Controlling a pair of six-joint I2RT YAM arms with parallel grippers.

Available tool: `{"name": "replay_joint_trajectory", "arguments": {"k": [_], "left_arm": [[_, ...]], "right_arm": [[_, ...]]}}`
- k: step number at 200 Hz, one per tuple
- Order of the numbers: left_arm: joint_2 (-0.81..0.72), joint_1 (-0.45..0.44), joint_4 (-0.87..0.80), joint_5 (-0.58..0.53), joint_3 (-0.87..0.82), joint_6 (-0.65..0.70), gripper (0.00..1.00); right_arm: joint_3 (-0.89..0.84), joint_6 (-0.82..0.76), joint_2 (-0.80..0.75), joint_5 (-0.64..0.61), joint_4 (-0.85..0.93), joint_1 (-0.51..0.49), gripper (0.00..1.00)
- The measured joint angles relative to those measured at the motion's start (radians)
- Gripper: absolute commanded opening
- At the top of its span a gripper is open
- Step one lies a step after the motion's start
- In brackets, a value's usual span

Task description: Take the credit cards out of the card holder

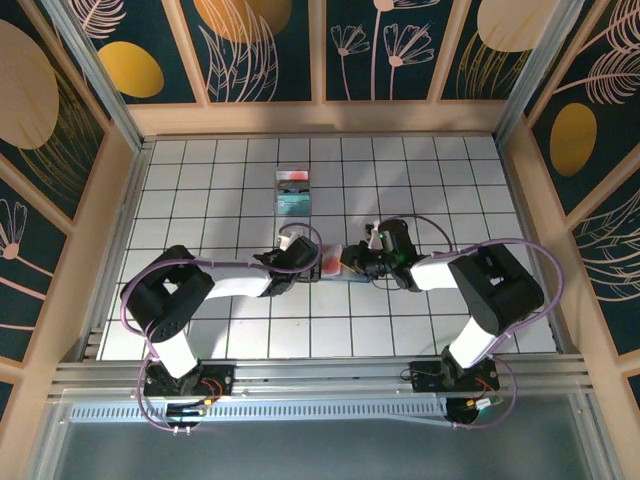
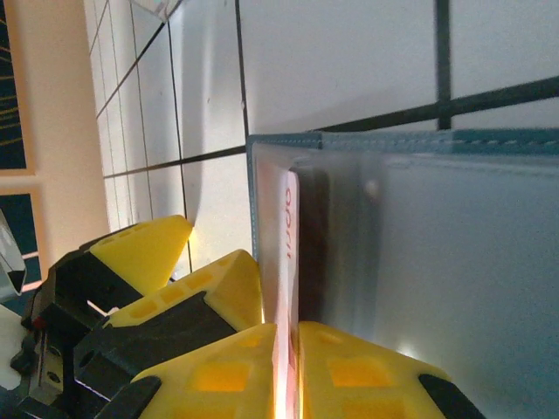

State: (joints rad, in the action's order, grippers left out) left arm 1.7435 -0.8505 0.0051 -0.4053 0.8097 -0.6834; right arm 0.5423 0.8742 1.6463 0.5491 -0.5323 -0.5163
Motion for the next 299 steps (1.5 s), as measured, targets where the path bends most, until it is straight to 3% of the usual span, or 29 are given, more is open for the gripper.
{"name": "replay_joint_trajectory", "arguments": {"k": [146,188,299], "left_arm": [[0.016,0.000,-0.021,-0.018,0.023,-0.003,0.99],[0.016,0.000,-0.021,-0.018,0.023,-0.003,0.99],[0.016,0.000,-0.022,-0.023,0.023,-0.014,0.99]], "right_arm": [[-0.015,0.061,0.039,0.072,-0.126,0.019,0.12],[-0.015,0.045,0.039,0.064,-0.110,0.019,0.00],[-0.015,-0.007,-0.014,-0.008,0.016,0.027,0.00]]}}
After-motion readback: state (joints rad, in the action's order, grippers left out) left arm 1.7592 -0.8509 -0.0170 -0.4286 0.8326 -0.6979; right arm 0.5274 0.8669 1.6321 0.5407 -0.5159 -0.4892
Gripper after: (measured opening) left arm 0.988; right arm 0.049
